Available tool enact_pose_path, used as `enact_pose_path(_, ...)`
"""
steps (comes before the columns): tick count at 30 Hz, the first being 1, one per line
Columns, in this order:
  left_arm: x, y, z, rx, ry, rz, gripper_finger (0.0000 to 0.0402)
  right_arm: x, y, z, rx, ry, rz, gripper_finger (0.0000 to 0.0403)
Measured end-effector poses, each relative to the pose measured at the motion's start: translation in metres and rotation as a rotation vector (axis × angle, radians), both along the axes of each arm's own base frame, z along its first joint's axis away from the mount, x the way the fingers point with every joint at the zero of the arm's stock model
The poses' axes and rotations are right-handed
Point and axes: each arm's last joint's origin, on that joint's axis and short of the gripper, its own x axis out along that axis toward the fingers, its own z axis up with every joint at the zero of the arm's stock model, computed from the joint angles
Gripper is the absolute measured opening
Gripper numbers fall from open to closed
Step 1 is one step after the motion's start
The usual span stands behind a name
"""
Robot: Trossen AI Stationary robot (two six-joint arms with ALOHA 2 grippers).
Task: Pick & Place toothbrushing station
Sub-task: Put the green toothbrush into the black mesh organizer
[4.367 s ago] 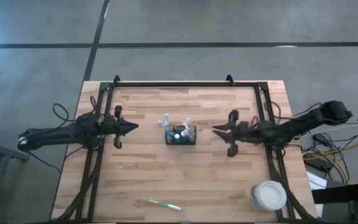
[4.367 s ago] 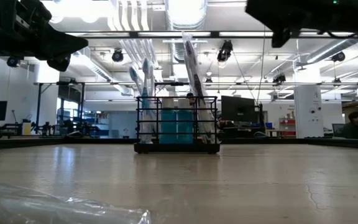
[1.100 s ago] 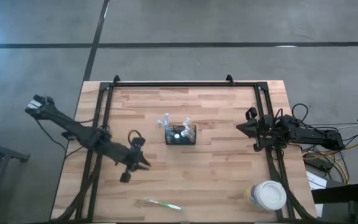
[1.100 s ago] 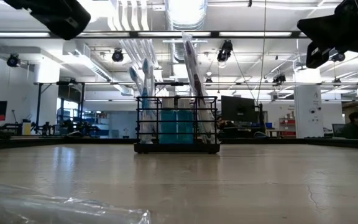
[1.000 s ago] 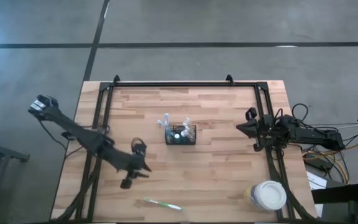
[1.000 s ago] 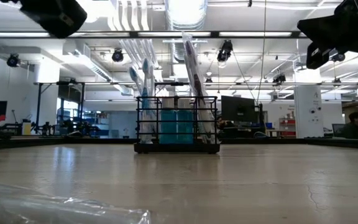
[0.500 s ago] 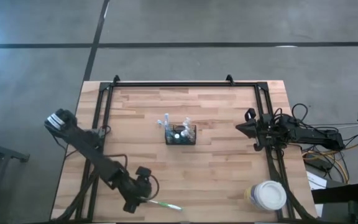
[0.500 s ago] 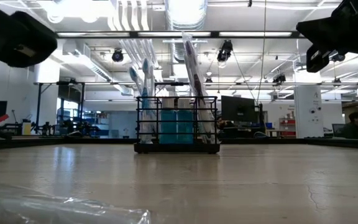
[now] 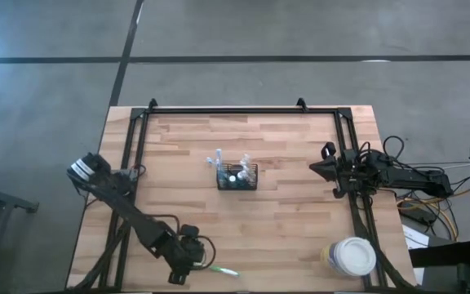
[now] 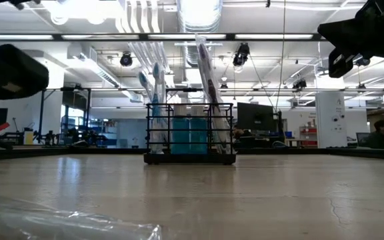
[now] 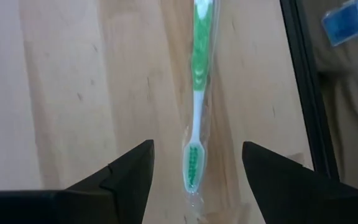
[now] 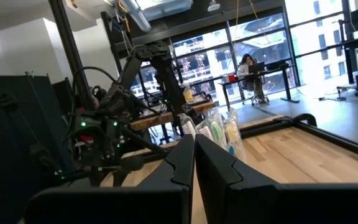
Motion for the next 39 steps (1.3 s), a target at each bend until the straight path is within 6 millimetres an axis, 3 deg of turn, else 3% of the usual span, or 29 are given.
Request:
enact_pose_path(17, 0.001, -0.007, -0.028, 0.107, 0.019, 0.019, 0.0238, 0.001, 0.0, -0.001, 0.0, 0.008, -0.001, 0.0013)
enact_pose_path(22, 0.0, -0.006, -0.027, 0.124, 0.015, 0.003, 0.0178, 0.001, 0.0, -0.001, -0.001, 0.007, -0.001, 0.0013)
enact_pose_path(30, -0.002, -0.005, -0.018, 0.136, -0.004, -0.07, 0.0026, 0.001, 0.0, 0.0, -0.001, 0.006, -0.002, 0.0013)
enact_pose_path(35, -0.003, -0.003, -0.005, 0.174, -0.012, -0.114, 0.0028, 0.001, 0.0, 0.0, 0.003, 0.005, 0.0, 0.0013)
enact_pose_path(39, -0.007, 0.004, 0.017, 0.283, -0.005, -0.137, 0.0031, 0.001, 0.0, -0.001, 0.025, 0.01, 0.005, 0.0013)
